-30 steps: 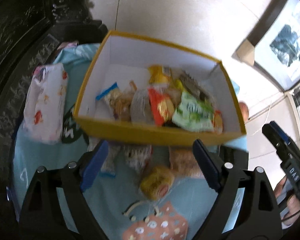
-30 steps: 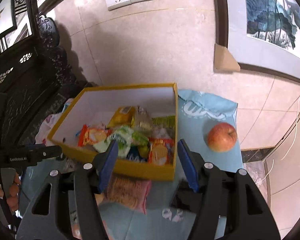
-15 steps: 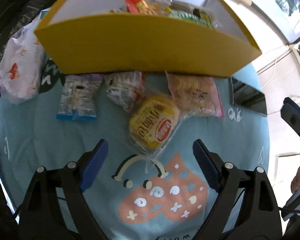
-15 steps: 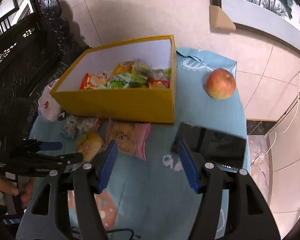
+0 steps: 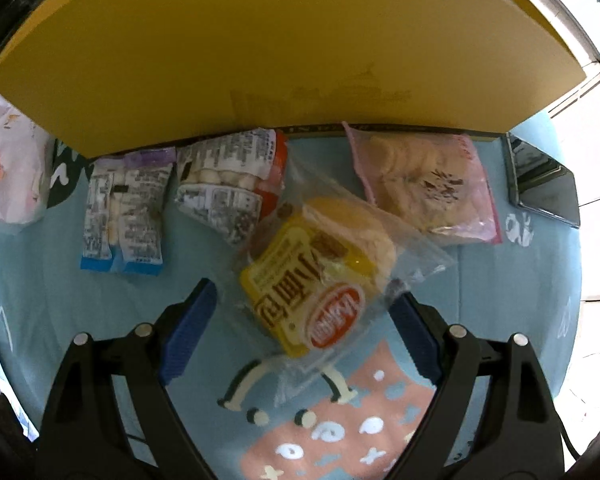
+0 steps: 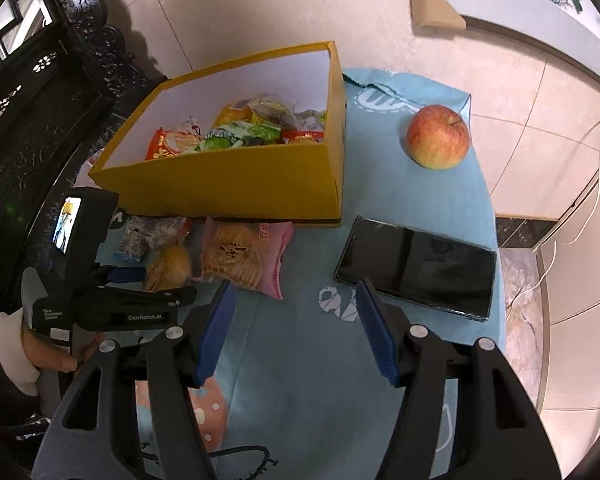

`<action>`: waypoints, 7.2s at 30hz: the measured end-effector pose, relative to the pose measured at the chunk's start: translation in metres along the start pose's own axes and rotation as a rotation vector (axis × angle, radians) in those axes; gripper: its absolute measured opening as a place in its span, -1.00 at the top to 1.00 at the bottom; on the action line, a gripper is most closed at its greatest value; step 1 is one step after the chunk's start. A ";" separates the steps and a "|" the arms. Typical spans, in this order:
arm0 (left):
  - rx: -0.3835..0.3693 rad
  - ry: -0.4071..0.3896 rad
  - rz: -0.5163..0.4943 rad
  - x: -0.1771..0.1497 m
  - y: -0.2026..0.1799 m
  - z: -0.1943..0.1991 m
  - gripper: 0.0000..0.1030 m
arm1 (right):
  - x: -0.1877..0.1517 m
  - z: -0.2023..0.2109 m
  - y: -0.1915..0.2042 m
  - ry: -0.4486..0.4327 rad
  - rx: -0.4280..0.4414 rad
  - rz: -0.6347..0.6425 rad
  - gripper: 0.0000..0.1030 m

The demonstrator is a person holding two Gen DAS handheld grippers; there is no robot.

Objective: Organize snacks

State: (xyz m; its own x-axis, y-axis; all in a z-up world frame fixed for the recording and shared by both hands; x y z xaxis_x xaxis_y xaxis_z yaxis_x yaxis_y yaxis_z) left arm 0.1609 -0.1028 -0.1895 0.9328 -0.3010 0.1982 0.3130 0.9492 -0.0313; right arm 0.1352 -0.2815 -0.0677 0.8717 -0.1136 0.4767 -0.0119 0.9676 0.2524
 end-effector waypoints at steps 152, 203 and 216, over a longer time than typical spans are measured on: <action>0.017 -0.126 0.287 -0.020 0.160 0.083 0.10 | 0.021 -0.069 0.136 0.080 0.181 0.260 0.14; 0.123 -0.328 0.215 0.105 0.079 0.168 -0.96 | 0.117 0.013 0.086 -0.238 0.087 0.162 -0.22; 0.115 -0.411 0.206 0.064 0.054 0.216 -0.96 | 0.085 0.060 0.086 -0.273 0.099 0.169 -0.27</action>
State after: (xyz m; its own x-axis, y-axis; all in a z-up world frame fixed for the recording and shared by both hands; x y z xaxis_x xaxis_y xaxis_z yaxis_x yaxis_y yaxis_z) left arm 0.1990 -0.0509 0.0334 0.8183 -0.0660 0.5710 0.0851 0.9964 -0.0068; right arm 0.1790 -0.2216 0.0451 0.6898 -0.0230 0.7236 -0.2041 0.9528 0.2249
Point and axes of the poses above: each gripper's, at about its wrist camera, not at the fingertips, and z roughly against the way its jaws point, y to its left, x to its top, the point moved 8 cm from there along -z, roughly the way its jaws point, and after that the axes turned 6 degrees about -z, right-handed, at the moved point
